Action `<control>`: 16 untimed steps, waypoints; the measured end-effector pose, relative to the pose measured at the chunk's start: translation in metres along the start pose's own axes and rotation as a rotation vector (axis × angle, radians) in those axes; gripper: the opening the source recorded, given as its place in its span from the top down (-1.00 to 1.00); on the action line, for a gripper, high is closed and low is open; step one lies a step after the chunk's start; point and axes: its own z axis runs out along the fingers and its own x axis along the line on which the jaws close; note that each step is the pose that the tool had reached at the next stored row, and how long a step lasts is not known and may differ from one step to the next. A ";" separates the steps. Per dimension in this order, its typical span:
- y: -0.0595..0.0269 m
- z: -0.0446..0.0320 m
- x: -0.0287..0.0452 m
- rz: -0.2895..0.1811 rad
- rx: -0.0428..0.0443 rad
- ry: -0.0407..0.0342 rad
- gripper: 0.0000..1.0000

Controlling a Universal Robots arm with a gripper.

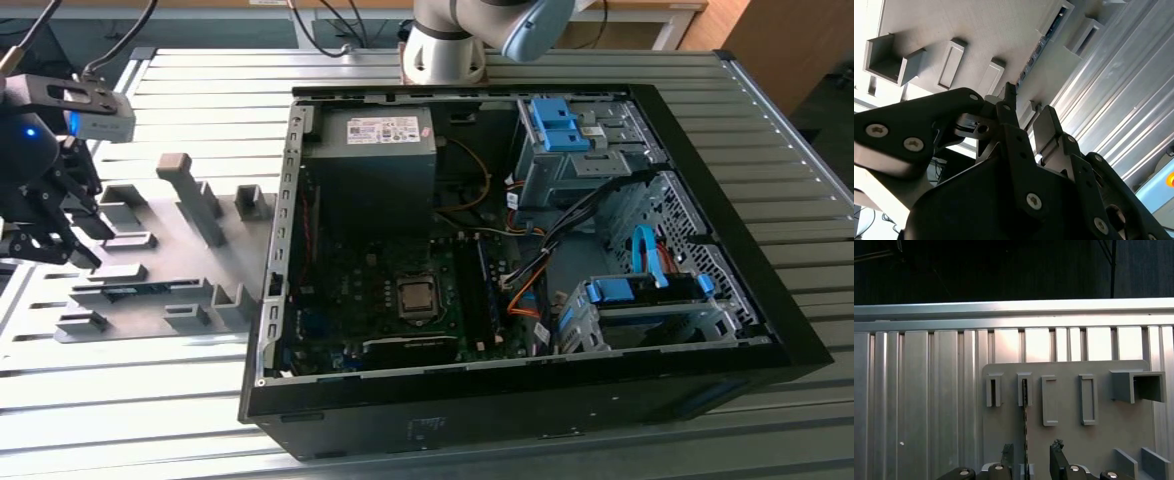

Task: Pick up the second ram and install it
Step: 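Pick up the second ram and move it above second insertion slot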

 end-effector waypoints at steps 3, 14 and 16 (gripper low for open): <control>0.0000 0.0001 0.0000 0.000 0.0000 0.0001 0.17; -0.0001 0.0064 0.0004 0.000 0.0001 -0.0001 0.33; -0.0002 0.0098 0.0005 0.000 0.0000 0.0000 0.33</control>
